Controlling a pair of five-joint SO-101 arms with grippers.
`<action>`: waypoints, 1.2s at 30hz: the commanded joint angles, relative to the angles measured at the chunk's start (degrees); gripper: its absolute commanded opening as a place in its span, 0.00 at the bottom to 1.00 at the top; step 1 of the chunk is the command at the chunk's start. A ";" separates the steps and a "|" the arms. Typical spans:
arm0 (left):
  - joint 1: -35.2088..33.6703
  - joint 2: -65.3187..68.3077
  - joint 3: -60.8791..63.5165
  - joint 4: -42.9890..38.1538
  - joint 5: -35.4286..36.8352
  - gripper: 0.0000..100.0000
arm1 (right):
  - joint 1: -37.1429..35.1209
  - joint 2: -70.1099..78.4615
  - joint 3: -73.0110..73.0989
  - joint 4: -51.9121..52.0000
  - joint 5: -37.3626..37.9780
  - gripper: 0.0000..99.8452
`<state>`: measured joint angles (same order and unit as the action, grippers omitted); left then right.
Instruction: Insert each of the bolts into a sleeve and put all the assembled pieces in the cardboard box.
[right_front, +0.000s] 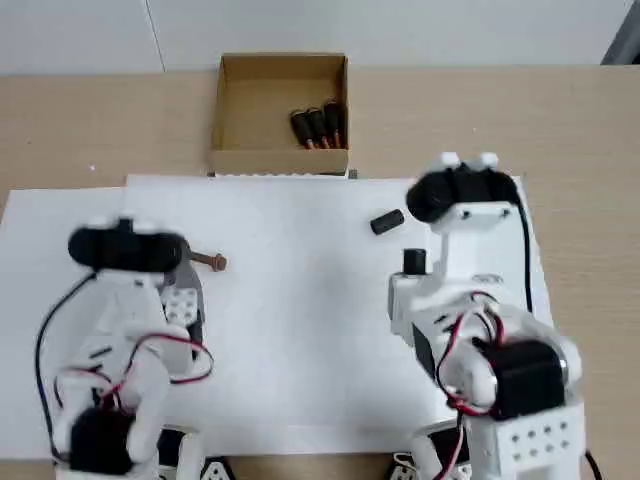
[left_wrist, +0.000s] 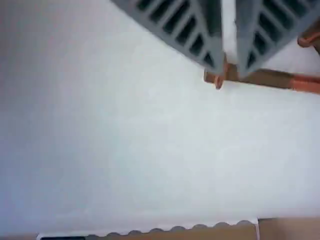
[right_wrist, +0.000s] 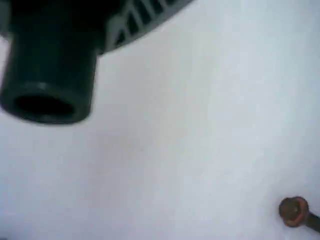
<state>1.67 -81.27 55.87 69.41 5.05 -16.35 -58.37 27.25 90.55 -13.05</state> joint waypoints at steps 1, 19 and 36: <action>-0.18 12.48 -11.21 1.49 -0.70 0.01 | 1.63 -4.44 2.73 -0.48 0.35 0.00; -1.05 54.51 -32.75 11.08 -29.19 0.01 | 7.78 -23.43 18.90 -2.15 0.35 0.00; -7.21 78.95 -49.10 19.60 -74.02 0.01 | 7.78 -23.96 19.96 -2.86 0.44 0.00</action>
<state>-5.63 -3.38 10.24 87.08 -62.37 -8.70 -82.64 47.47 89.32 -13.05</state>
